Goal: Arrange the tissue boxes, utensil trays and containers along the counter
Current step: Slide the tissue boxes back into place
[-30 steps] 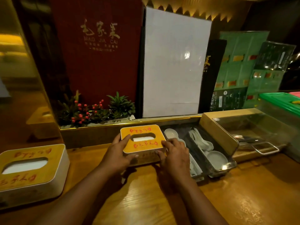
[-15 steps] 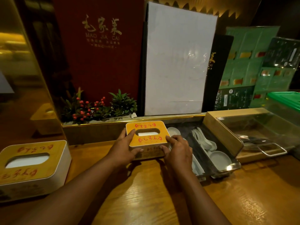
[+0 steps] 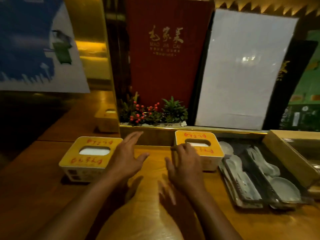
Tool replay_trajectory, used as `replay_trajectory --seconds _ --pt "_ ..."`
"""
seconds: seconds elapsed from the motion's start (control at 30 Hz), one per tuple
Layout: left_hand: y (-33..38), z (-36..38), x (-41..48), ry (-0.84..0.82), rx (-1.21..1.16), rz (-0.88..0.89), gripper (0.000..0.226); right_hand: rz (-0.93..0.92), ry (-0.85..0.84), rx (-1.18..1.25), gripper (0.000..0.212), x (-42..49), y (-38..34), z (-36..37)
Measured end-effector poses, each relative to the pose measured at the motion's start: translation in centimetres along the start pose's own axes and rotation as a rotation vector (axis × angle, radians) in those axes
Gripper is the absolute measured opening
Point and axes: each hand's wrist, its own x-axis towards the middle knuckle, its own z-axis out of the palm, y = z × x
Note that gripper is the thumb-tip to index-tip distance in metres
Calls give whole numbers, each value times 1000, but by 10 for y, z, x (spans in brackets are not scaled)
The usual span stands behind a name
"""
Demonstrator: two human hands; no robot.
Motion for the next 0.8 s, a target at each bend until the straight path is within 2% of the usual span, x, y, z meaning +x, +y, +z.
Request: replay_trajectory --seconds 0.1,0.2,0.33,0.47,0.53,0.63,0.8 --pt "-35 -47 -12 198 53 -92 63 -205 -176 45 53 -7 -62 46" --pt "-66 -84 -22 322 100 -224 61 -223 -268 74 65 -11 -102 81" --pt "-100 -107 -39 331 134 -451 65 -198 -313 70 66 -11 -118 100" --pt "-116 -101 -50 220 -178 -655 61 -281 -251 -15 48 -1 -108 99" --pt "-113 -88 -51 197 -313 -658 53 -303 -237 -34 45 3 -98 93" --pt "-99 -66 -46 201 -391 -604 51 -295 -207 -57 43 9 -77 79" --pt "-68 -26 -25 168 -483 -522 46 -174 -128 -110 37 11 -40 58"
